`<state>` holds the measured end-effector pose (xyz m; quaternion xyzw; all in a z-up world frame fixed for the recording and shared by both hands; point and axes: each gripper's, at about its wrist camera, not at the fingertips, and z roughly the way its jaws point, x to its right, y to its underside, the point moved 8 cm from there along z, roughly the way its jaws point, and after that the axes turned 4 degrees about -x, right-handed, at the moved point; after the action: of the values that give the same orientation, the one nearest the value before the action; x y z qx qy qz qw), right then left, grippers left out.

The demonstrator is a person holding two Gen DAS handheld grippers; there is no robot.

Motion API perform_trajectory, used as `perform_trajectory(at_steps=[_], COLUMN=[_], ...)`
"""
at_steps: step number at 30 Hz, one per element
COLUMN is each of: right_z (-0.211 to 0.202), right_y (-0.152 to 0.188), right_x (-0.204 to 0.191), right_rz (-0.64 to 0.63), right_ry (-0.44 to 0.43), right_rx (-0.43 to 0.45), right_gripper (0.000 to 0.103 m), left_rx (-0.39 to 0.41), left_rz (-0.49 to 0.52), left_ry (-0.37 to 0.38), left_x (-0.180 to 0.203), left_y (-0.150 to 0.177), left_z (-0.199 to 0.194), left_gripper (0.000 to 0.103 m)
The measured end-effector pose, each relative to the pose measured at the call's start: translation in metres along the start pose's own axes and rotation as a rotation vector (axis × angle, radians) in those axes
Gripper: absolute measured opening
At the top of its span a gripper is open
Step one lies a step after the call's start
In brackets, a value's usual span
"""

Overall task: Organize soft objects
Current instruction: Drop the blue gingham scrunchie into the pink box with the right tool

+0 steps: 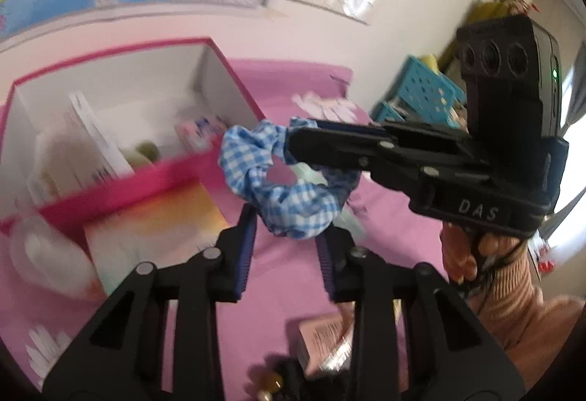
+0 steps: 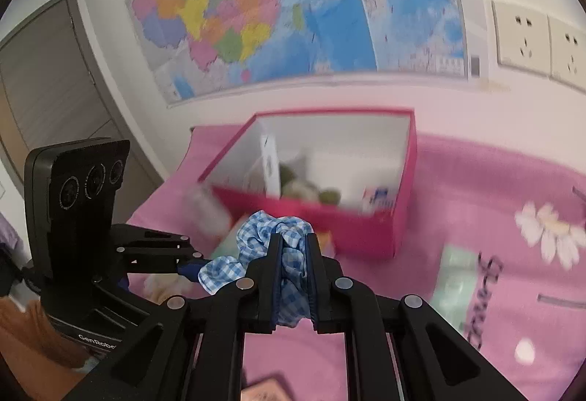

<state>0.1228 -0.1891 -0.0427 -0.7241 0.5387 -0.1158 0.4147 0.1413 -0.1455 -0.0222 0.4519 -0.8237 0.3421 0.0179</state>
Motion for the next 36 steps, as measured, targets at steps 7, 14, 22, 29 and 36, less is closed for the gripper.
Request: perform_trajectory(at_steps=[7,14,22,29,36], right_z=[0.029,0.058,0.086,0.097,0.069], right_y=[-0.045,-0.065,-0.071,-0.072,-0.063], right_x=[0.020,0.045,0.068,0.080,0.070], right_rz=[0.049,0.108,0.155,0.170,0.166], right_ry=[0.023,0.052,0.109,0.195,0.146], right_rx=[0.024,0.017,-0.010,-0.023,0.008], right_gripper=[0.011,0.012,0.015,0.035,0.036], left_rx=[0.003,-0.016,-0.063,-0.065,-0.010], left_rz=[-0.043,-0.084,-0.133,-0.149,-0.086], left_ry=[-0.084,-0.146,-0.215,-0.249,-0.230], left_x=[-0.025,-0.047,-0.069,-0.078,-0.061], left_y=[-0.039,-0.059,-0.061,-0.062,-0.057], left_z=[0.019,0.033,0.050,0.050,0.020], left_gripper=[0.030,0.029,0.030,0.043,0.043])
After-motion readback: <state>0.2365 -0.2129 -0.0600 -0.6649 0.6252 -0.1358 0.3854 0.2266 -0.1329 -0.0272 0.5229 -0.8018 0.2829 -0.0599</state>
